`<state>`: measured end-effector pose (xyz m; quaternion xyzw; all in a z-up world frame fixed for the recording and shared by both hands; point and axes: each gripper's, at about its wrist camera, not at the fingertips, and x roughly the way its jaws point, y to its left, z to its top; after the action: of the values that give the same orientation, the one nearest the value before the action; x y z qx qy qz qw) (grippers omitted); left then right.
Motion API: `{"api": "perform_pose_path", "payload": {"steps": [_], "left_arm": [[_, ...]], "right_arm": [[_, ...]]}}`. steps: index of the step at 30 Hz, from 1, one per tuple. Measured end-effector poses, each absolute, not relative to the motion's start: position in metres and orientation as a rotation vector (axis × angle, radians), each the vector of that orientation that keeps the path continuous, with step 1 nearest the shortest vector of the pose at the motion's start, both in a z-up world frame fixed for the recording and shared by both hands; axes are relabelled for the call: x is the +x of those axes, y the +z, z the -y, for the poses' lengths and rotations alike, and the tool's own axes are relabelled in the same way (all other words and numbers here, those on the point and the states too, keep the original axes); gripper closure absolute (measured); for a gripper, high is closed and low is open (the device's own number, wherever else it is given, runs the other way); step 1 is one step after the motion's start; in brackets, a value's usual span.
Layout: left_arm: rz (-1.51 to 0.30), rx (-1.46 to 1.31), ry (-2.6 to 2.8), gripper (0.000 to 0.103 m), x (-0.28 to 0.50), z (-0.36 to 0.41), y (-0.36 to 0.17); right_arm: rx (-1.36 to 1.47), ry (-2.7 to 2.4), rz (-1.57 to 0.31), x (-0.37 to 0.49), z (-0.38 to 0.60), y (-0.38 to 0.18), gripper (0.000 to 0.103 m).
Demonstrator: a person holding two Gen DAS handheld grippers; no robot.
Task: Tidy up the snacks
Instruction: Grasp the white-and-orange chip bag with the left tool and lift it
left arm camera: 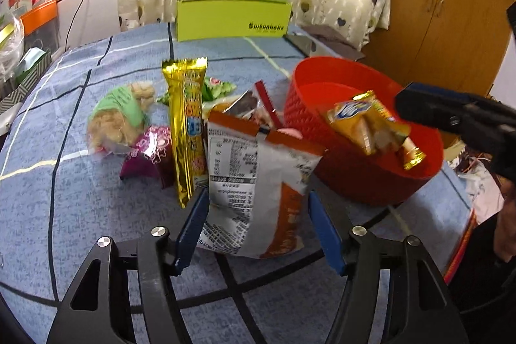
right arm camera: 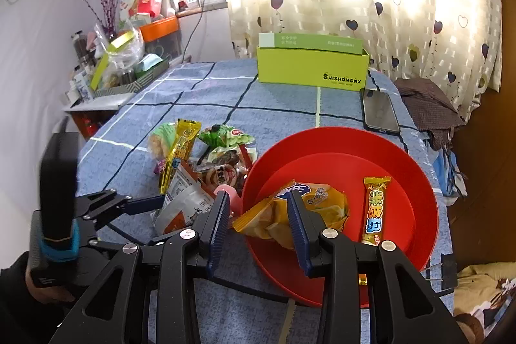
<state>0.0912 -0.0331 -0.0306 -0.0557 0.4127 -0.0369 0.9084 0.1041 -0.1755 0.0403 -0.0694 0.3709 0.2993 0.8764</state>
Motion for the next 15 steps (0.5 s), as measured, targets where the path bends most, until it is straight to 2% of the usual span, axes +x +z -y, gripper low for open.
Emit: {"api": "perform_pose_path", "payload": {"steps": [8,15], "left_arm": [[-0.893,-0.109,-0.082,0.038,0.099,0.039,-0.041],[-0.893,-0.196,-0.093,0.043,0.089,0.026,-0.042]], "right_arm": [[-0.15,0.626,-0.778,0.104,0.175,0.039,0.068],[-0.153,0.631,-0.777,0.103,0.174,0.039,0.068]]}}
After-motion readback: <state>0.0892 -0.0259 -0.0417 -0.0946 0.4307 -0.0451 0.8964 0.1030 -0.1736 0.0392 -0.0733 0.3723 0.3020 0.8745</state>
